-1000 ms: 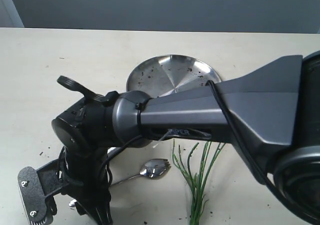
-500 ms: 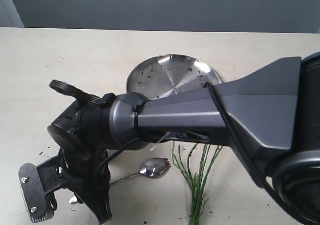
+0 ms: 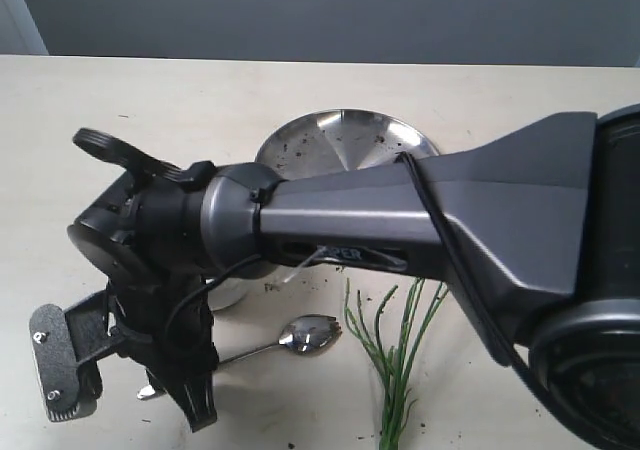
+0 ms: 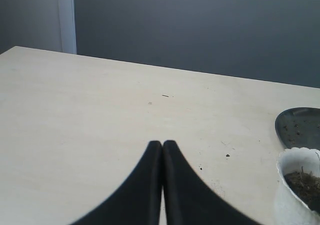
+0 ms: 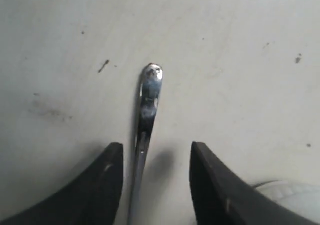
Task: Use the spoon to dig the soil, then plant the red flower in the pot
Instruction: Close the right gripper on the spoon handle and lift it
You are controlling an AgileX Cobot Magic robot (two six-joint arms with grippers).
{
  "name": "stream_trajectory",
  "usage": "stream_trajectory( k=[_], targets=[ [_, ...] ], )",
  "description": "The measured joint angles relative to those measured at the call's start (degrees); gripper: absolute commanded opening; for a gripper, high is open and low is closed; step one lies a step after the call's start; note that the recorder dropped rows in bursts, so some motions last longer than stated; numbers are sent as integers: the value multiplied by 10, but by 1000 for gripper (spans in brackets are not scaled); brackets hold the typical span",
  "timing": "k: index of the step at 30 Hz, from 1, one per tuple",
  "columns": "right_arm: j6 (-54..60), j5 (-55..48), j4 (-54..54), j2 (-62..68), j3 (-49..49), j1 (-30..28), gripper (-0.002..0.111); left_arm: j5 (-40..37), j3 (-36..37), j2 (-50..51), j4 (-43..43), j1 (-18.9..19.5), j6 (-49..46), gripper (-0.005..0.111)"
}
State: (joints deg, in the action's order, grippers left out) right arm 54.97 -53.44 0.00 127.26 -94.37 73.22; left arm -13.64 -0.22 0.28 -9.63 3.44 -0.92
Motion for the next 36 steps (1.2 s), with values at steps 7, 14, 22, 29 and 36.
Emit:
stream_trajectory(
  k=[7, 14, 22, 29, 36],
  targets=[
    [-29, -68, -6, -14, -63, 7, 42, 0, 0, 0, 0, 0, 0, 0],
    [-35, -102, 13, -17, -74, 12, 42, 0, 0, 0, 0, 0, 0, 0],
    [-35, -105, 43, -4, -74, 36, 42, 0, 0, 0, 0, 0, 0, 0],
    [-36, -85, 32, 26, -74, 46, 42, 0, 0, 0, 0, 0, 0, 0],
    [-40, -51, -4, 53, -74, 46, 42, 0, 0, 0, 0, 0, 0, 0]
  ],
)
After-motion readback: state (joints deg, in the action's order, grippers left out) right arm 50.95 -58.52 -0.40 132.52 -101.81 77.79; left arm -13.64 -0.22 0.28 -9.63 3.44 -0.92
